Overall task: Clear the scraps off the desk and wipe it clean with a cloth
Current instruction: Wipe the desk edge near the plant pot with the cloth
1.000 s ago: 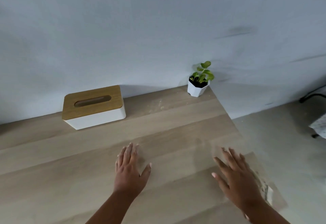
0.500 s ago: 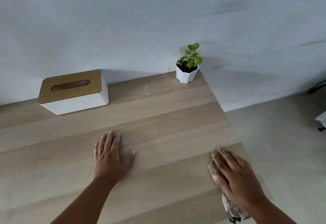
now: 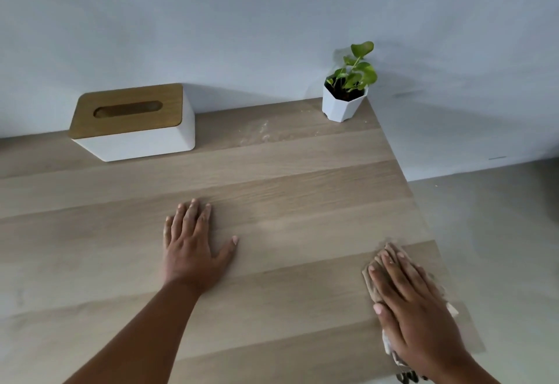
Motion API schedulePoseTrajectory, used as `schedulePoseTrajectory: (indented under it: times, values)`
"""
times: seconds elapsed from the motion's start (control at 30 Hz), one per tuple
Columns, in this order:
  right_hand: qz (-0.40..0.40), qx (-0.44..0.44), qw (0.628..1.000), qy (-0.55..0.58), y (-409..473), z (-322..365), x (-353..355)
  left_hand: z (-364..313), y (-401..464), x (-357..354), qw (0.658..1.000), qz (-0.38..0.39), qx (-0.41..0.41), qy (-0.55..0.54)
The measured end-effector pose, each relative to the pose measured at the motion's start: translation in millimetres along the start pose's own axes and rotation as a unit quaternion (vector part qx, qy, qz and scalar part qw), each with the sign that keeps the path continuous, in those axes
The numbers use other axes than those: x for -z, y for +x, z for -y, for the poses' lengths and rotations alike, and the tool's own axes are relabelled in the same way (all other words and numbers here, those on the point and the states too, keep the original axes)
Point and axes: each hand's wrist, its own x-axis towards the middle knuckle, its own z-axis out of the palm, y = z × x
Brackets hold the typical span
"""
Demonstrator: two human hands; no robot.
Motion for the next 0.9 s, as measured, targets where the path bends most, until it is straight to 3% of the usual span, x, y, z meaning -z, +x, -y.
schedulePoseTrajectory:
  times: [0.33, 0.9]
  values:
    - [0.005, -0.114, 0.994, 0.002, 108, 35, 1, 4, 1, -4, 1.000, -0.006, -0.006, 0.013]
    - [0.027, -0.147, 0.989, -0.004, 314, 35, -10, 4, 2, -4, 1.000, -0.015, -0.018, 0.011]
